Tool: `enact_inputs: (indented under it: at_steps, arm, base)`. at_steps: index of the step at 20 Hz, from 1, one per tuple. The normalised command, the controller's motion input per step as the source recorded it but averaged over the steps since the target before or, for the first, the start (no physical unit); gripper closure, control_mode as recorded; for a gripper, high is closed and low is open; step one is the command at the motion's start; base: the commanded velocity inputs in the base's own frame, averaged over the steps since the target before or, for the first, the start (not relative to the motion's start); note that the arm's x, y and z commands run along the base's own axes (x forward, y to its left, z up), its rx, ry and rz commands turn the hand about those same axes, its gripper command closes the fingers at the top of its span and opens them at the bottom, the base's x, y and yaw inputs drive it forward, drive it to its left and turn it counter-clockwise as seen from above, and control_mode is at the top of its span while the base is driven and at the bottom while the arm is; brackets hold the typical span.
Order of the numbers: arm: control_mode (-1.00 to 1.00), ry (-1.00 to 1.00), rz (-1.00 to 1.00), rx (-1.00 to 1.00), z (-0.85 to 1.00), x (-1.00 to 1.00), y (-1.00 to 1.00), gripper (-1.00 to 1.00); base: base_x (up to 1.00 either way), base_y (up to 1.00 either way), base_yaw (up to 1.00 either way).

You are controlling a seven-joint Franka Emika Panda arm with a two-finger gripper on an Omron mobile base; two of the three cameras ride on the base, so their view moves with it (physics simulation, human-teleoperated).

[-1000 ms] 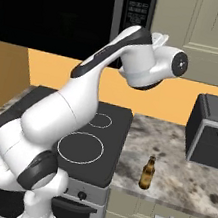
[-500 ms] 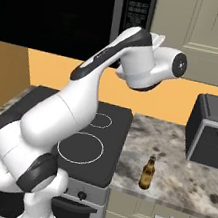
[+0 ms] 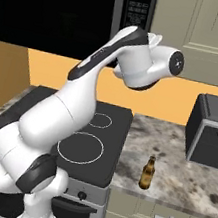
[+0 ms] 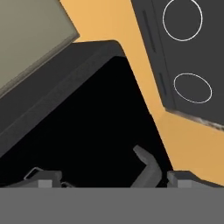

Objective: Place the microwavable item in the microwave. Then, close the microwave door and press the start button.

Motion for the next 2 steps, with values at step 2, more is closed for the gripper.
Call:
enact_inputs:
  at_steps: [2]
  arm:
    - [-1.00, 0.02, 0.00, 0.00, -0.02, 0.51, 0.15, -1.00]
  base:
    - [0.00, 0.00, 0.00]
